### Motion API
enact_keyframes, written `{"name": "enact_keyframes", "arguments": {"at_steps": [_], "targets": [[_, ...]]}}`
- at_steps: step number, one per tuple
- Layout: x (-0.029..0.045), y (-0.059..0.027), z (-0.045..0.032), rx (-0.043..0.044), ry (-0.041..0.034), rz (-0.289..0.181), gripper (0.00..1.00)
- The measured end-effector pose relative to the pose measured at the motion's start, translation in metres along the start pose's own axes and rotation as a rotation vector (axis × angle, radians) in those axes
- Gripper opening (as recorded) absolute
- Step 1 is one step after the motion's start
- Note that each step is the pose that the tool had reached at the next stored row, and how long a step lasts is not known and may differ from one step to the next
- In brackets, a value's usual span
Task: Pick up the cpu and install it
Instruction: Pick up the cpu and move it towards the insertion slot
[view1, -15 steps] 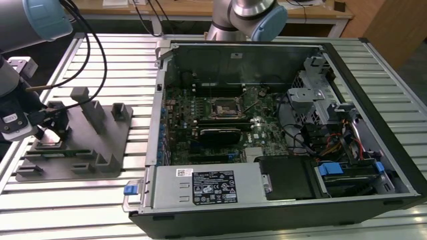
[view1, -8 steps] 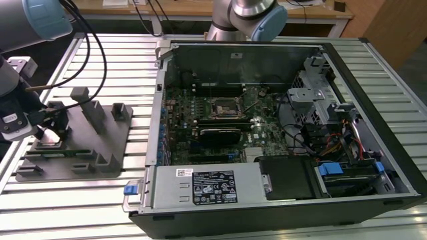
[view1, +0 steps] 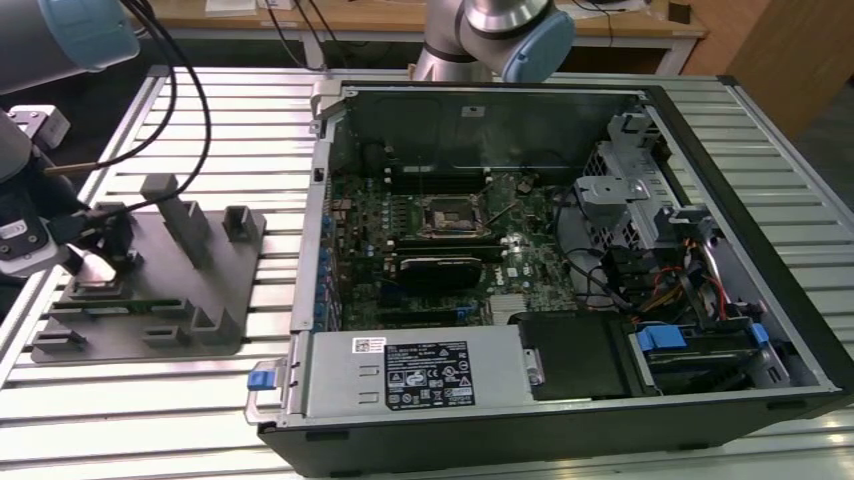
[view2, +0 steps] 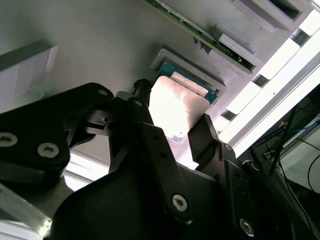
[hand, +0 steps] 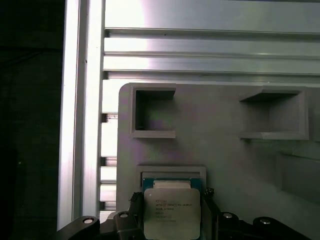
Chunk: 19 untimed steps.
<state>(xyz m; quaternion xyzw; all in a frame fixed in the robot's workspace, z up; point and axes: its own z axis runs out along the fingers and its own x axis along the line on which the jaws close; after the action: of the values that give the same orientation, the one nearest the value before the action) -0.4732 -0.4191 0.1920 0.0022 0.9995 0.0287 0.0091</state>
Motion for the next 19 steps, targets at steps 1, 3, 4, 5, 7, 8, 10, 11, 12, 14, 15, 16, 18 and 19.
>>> {"name": "enact_keyframes", "arguments": {"at_steps": [1, 3, 4, 5, 7, 8, 10, 11, 12, 14, 15, 16, 18, 19], "targets": [[0.0, 0.0, -0.0011, 0.0, 0.0, 0.0, 0.55], [-0.0001, 0.0002, -0.0039, 0.0, 0.0, 0.0, 0.55], [-0.0001, 0.0003, -0.0054, 0.0, 0.0, 0.0, 0.55], [-0.0002, 0.0005, -0.0098, 0.0, 0.0, 0.0, 0.55], [-0.0004, 0.0012, -0.0205, 0.0, 0.0, 0.0, 0.55], [-0.0004, 0.0013, -0.0225, -0.0001, -0.0001, 0.0, 0.55], [-0.0005, 0.0015, -0.0269, 0.0, 0.0, 0.0, 0.55], [-0.0006, 0.0017, -0.029, 0.0, -0.0001, 0.0, 0.55], [-0.0006, 0.0018, -0.0312, 0.0, 0.0, 0.0, 0.55], [-0.0007, 0.0021, -0.0359, 0.0, 0.0, 0.0, 0.55], [-0.0007, 0.0022, -0.0382, -0.0001, -0.0001, 0.0, 0.55], [-0.0008, 0.0023, -0.0407, 0.0, 0.0, 0.0, 0.55], [-0.0009, 0.0026, -0.0457, 0.0, 0.0, 0.0, 0.55], [-0.0009, 0.0027, -0.048, -0.0001, -0.0001, 0.0, 0.55]]}}
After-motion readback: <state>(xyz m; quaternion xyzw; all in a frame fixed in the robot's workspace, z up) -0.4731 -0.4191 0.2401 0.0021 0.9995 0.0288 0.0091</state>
